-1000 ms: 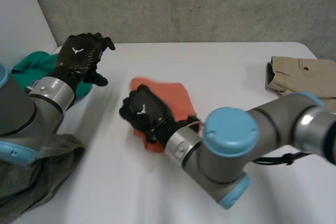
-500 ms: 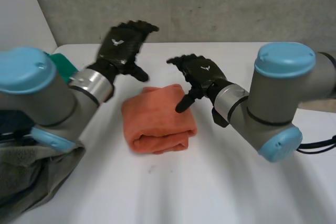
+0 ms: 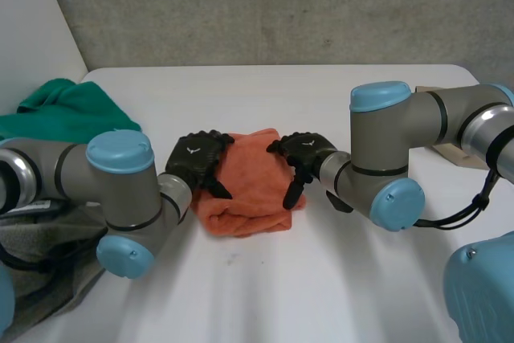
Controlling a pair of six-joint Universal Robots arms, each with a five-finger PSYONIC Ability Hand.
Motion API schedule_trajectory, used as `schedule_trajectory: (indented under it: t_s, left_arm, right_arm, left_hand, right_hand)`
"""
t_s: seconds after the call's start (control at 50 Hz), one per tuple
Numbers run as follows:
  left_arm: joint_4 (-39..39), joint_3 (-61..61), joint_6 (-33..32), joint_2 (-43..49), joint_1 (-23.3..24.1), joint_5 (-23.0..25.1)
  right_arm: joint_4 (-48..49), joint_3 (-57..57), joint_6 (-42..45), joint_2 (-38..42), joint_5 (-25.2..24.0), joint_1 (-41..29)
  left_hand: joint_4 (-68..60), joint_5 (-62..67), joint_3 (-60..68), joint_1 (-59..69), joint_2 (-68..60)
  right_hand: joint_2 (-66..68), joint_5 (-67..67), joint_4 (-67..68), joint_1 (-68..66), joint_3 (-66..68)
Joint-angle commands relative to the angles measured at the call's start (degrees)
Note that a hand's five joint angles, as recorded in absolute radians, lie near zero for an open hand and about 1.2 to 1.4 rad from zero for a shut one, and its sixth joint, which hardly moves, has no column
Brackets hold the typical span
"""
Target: Fold the laundry.
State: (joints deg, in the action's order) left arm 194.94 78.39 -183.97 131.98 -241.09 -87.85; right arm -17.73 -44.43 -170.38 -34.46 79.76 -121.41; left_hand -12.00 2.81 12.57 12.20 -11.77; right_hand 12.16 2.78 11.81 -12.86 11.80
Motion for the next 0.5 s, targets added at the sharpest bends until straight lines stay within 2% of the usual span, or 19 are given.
schedule_trajectory:
  t_s: [0.02,0.12,0.18,0.32,0.34,0.44,0.5]
  left_arm:
    - [-1.40,-0.96,-6.13,-4.00,-2.37,0.40]
    - [-2.80,-4.03,-7.28,-8.48,-4.65,2.95]
    - [-3.95,-6.14,-7.01,-12.26,-6.32,7.07]
    - [-7.19,-10.45,-6.05,-18.07,-9.14,21.13]
    - [-8.77,-10.97,-6.22,-18.59,-9.57,24.54]
    - [-13.69,-11.07,-7.62,-19.48,-10.19,34.74]
    - [-14.76,-10.02,-9.20,-19.65,-10.19,37.84]
  right_arm:
    - [1.99,-3.29,7.68,-4.21,3.55,-1.02]
    - [5.50,-7.16,10.85,-9.39,6.19,-1.90]
    - [10.77,-12.25,12.43,-14.13,8.03,-2.69]
    - [25.62,-30.43,16.65,-25.03,9.09,-7.17]
    - [28.77,-34.46,17.35,-26.61,9.01,-8.30]
    - [38.00,-45.55,18.15,-27.07,9.62,-12.87]
    - [41.10,-47.85,18.32,-25.66,9.97,-14.20]
  left_hand:
    - [2.00,-2.81,-2.57,-2.20,1.77]
    - [2.00,-2.81,-2.57,-2.20,1.77]
    - [2.00,-2.81,-2.57,-2.20,1.77]
    - [2.00,-2.81,-2.57,-2.20,1.77]
    - [2.00,-2.81,-2.57,-2.20,1.77]
    - [2.00,-2.81,-2.57,-2.20,1.77]
    - [2.00,-2.81,-2.57,-2.20,1.77]
  right_hand:
    - [-2.16,-2.78,-1.81,2.86,-1.80]
    - [-2.16,-2.78,-1.81,2.86,-1.80]
    - [-2.16,-2.78,-1.81,2.86,-1.80]
    - [-2.16,-2.78,-1.81,2.86,-1.80]
    - [-2.16,-2.78,-1.81,2.86,-1.80]
    - [-2.16,-2.78,-1.81,2.86,-1.80]
    - [-2.16,-2.78,-1.81,2.86,-1.80]
